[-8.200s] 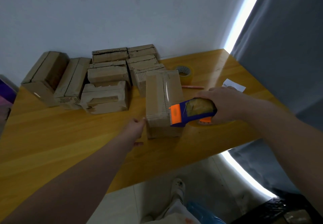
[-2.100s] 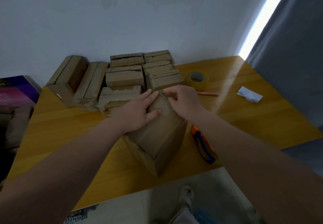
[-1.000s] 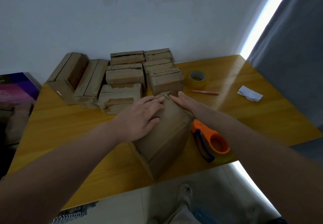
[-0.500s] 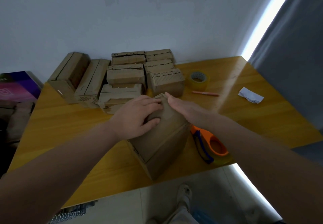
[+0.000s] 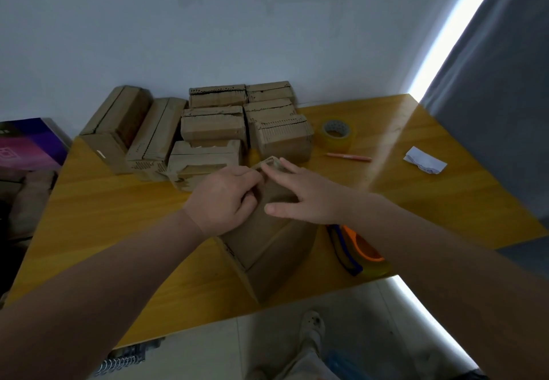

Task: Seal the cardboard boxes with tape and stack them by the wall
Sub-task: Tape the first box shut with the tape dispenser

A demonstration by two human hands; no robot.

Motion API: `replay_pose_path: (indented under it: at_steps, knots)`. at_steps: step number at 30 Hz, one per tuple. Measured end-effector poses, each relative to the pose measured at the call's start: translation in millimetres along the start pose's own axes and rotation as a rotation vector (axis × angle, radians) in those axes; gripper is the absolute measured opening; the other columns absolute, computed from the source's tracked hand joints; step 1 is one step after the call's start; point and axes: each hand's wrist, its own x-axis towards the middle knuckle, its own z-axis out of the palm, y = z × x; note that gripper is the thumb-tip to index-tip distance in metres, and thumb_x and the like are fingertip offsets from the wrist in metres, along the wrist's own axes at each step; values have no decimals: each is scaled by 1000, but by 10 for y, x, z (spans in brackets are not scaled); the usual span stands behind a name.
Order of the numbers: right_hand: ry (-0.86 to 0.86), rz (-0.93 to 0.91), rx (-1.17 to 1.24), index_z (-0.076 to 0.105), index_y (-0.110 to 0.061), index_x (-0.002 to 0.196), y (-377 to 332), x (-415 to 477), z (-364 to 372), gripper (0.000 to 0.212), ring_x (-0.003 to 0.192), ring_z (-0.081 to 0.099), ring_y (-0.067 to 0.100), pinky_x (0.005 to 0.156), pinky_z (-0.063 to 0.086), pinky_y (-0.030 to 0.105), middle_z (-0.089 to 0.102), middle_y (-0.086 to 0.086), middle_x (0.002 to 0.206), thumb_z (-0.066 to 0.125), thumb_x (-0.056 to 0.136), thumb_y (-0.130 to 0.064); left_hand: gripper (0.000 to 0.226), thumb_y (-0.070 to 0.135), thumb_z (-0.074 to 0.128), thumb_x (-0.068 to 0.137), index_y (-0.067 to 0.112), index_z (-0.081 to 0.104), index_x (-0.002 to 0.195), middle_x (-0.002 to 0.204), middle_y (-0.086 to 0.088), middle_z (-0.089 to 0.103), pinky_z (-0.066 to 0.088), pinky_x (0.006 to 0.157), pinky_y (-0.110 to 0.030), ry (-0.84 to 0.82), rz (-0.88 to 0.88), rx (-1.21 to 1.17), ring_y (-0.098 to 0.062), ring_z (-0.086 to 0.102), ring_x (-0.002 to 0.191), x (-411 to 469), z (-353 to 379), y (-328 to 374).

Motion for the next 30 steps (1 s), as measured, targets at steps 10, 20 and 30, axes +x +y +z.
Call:
replay_pose_path:
  at_steps: [10, 20, 30]
  knots:
    - [55, 103, -247, -7, -21, 155, 223, -190, 133, 93, 147, -17, 12, 121, 2, 47, -18, -7, 161, 18, 85, -77, 32, 26, 39, 87, 7, 64, 96, 82, -4, 62, 48, 63, -33, 25, -15, 13, -20, 56, 73, -19, 22, 54]
    - [-8, 17, -390, -9, -13, 154, 43, -294, 180, 112, 147, -19, 13, 121, -6, 44, -15, 0, 162, 11, 71, -86, 33, 30, 39, 88, 10, 63, 98, 83, -3, 61, 50, 60, -36, 12, -46, 54, -19, 54, 73, -15, 15, 94]
    - [-62, 49, -269, -11, -20, 154, 19, 55, 68, 106, 148, -14, 16, 121, 2, 51, -18, -7, 161, 35, 80, -80, 40, 28, 37, 85, 3, 63, 102, 90, -11, 64, 50, 73, -41, -72, -15, 48, -25, 58, 81, -51, -14, 81]
